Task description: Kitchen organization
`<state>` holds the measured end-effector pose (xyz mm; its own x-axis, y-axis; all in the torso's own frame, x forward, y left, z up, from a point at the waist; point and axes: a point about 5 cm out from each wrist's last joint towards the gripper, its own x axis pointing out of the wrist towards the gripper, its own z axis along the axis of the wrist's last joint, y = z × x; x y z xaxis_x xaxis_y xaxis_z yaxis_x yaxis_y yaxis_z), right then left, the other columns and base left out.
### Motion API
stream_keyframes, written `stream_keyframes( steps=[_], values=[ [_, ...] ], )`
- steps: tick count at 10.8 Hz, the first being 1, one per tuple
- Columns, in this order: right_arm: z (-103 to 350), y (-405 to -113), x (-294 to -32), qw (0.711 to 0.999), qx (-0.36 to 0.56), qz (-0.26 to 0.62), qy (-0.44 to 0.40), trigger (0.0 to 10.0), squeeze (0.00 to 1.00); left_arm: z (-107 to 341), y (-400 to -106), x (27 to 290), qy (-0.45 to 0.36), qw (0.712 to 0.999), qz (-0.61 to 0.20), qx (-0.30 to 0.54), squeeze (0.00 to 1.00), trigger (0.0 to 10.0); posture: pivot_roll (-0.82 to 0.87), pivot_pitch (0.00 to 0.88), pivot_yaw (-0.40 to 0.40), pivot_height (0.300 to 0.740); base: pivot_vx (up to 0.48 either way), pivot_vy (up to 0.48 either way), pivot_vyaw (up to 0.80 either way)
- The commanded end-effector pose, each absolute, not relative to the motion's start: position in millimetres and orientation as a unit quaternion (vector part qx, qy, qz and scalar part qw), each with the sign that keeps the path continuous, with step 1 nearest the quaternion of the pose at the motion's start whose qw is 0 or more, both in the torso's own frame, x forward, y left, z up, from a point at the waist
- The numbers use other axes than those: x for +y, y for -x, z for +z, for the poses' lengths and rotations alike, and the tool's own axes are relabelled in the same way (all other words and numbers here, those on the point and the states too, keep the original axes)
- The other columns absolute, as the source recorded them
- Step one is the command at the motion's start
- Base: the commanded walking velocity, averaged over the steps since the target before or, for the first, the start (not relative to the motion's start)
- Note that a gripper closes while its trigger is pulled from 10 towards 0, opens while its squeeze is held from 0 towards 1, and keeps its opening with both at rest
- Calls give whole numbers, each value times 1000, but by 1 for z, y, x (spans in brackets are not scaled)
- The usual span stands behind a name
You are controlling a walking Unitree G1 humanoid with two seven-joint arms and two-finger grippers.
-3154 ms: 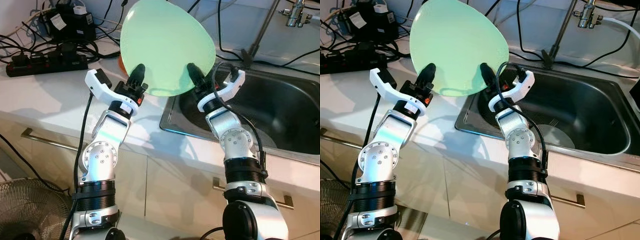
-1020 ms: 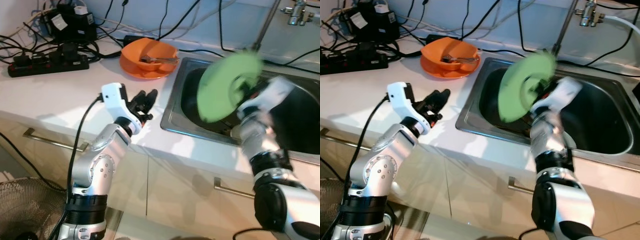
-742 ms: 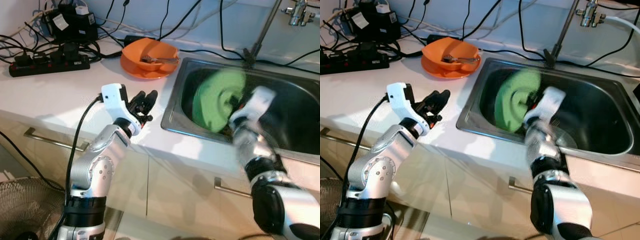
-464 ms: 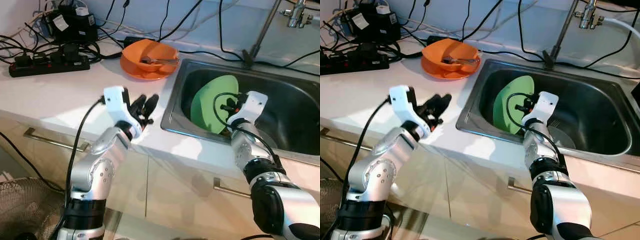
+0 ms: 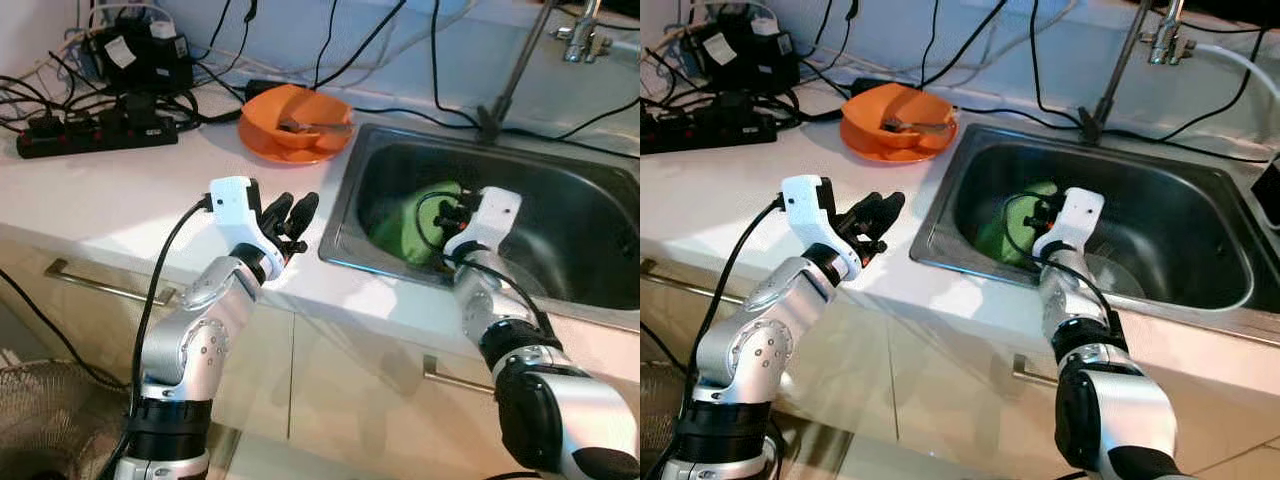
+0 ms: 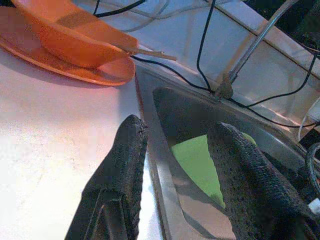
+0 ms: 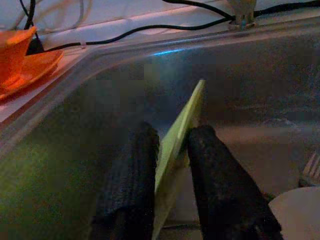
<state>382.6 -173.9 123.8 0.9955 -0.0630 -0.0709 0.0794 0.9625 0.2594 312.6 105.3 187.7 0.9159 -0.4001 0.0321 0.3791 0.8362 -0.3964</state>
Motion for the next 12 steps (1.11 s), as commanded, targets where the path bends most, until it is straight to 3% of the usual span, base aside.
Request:
stream_keyframes(
  steps=[1, 4, 5, 6, 7, 8, 10, 12],
  values=[
    [106, -376, -171, 988, 66, -36, -133, 10000, 0, 188, -311, 102, 194, 957, -212, 28, 0, 10000, 279, 23, -43, 740, 0, 0, 0],
    [111, -378, -174, 990, 57, -39, -124, 10000, 0, 188, -310, 102, 195, 957, -212, 30, 0, 10000, 275, 31, -45, 740, 0, 0, 0],
    [117, -380, -178, 992, 44, -37, -110, 10000, 149, 188, -310, 101, 196, 957, -213, 31, 0, 10000, 269, 33, -45, 740, 0, 0, 0],
    [121, -381, -179, 995, 37, -31, -88, 10000, 1000, 187, -310, 101, 197, 956, -214, 31, 0, 10000, 264, 35, -45, 740, 0, 0, 0],
    [124, -382, -178, 997, 33, -27, -69, 10000, 580, 185, -310, 100, 197, 956, -214, 34, 0, 10000, 263, 40, -47, 740, 0, 0, 0],
    [126, -383, -177, 997, 29, -27, -72, 10000, 0, 185, -310, 100, 198, 956, -213, 35, 0, 10000, 263, 42, -47, 740, 0, 0, 0],
    [146, -391, -177, 998, 1, -30, -59, 10000, 0, 184, -309, 99, 197, 956, -214, 36, 0, 10000, 262, 44, -48, 740, 0, 0, 0],
    [156, -395, -180, 999, -3, -31, 19, 10000, 0, 184, -309, 99, 194, 956, -214, 38, 0, 10000, 262, 45, -49, 740, 0, 0, 0]
  ],
)
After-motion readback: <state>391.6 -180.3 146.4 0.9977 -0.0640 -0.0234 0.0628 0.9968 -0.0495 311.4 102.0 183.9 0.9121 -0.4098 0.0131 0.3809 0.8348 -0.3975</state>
